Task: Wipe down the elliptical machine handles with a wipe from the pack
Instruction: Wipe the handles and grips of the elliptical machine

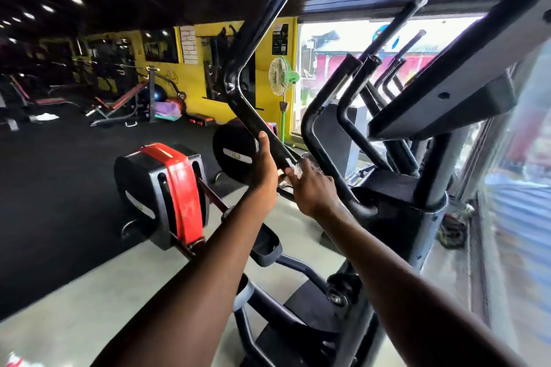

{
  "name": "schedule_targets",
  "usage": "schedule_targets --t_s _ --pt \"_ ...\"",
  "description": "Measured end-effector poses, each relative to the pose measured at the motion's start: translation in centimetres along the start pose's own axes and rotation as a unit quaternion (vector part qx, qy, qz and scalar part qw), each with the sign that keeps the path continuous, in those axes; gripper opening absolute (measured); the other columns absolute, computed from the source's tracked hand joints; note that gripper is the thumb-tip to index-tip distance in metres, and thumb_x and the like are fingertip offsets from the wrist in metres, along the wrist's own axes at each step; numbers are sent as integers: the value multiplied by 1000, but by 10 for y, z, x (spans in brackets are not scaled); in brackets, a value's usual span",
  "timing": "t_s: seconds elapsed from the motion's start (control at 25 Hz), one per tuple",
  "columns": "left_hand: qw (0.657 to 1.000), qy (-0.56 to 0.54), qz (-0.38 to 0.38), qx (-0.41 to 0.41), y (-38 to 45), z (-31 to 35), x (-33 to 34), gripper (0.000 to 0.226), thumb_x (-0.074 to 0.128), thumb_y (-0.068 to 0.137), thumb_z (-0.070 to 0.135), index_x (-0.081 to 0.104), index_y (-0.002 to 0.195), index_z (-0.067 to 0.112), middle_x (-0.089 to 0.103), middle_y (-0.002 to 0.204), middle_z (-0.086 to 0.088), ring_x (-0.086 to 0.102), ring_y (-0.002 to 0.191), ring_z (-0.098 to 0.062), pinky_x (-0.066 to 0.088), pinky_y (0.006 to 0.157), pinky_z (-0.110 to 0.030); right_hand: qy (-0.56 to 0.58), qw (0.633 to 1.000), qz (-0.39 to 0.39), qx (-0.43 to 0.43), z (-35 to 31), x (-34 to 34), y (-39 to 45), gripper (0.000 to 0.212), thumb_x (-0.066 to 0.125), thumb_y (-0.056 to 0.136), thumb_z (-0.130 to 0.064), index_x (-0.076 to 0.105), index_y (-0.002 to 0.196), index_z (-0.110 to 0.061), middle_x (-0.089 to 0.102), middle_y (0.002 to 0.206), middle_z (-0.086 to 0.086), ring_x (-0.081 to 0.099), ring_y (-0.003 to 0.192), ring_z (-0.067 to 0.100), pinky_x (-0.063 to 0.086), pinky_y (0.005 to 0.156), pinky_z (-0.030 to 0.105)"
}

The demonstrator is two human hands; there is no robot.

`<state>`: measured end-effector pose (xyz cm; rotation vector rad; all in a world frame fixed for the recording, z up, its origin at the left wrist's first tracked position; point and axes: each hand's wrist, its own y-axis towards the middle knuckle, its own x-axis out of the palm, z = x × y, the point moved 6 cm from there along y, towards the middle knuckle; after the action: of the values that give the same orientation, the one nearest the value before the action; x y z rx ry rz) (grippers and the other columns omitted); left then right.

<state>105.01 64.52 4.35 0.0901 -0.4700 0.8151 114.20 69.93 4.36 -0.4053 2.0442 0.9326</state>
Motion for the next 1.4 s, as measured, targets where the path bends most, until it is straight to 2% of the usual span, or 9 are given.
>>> schedule_targets --t_s 0.2,0.32,0.48,0.6,0.76,0.84,1.04,1.16,1.4 --pt "996 41 -71 -31 -14 -18 -2 71 35 90 70 59 121 12 66 117 -6 64 99 -22 50 83 -37 -93 991 -32 89 18 9 -16 46 33 97 -53 47 112 -12 65 113 17 59 110 35 36 97 51" --pt "990 88 -104 -38 -19 -22 -11 62 29 93 68 59 113 17 66 102 -3 62 94 -22 48 83 -36 -91 992 48 68 8 6 -37 32 48 91 -26 47 118 -9 62 120 15 55 115 33 36 103 47" --pt "992 76 -86 -44 -13 -22 -38 62 32 95 65 67 99 14 67 88 -3 62 79 -20 48 66 -30 -1 983 182 -33 -39 2 -59 33 56 89 -14 57 122 -10 61 123 11 53 118 30 40 101 42" --pt "992 81 -85 -48 -11 -19 -64 50 40 94 61 68 85 21 67 69 4 62 65 -12 47 57 -24 189 973 96 91 -50 33 -39 36 47 97 -33 62 118 -7 55 120 14 50 116 30 40 103 41" --pt "989 135 -61 -15 11 -6 -118 31 64 89 39 70 106 14 71 96 -4 66 81 -18 57 75 -31 443 876 -1 193 -70 86 -13 34 55 92 -32 52 121 -15 66 111 14 65 101 29 51 93 51" --pt "989 139 -40 -4 30 -2 -148 12 68 87 21 70 96 13 70 92 -6 63 73 -17 55 76 -31 477 852 -19 214 -84 113 2 42 61 91 -25 47 128 -12 66 110 15 66 99 29 53 92 49" --pt "988 131 71 25 106 21 -219 4 65 88 8 66 84 10 57 62 -5 48 41 -7 39 40 -16 571 790 -87 206 -118 189 60 18 61 90 -7 57 107 -6 66 85 8 65 63 11 53 61 29" --pt "985 129 111 20 166 30 -256 12 66 88 14 65 77 18 61 62 -3 52 47 -12 43 51 -22 597 772 -100 194 -136 249 110 17 61 88 0 57 102 -6 64 79 7 61 66 17 53 58 26" --pt "973 146 176 37 282 68 -329 18 66 85 5 63 73 19 61 67 -4 55 57 -13 47 44 -14 556 780 -238 163 -199 363 205 9 70 81 -11 66 88 -13 65 75 6 59 64 16 45 56 23"
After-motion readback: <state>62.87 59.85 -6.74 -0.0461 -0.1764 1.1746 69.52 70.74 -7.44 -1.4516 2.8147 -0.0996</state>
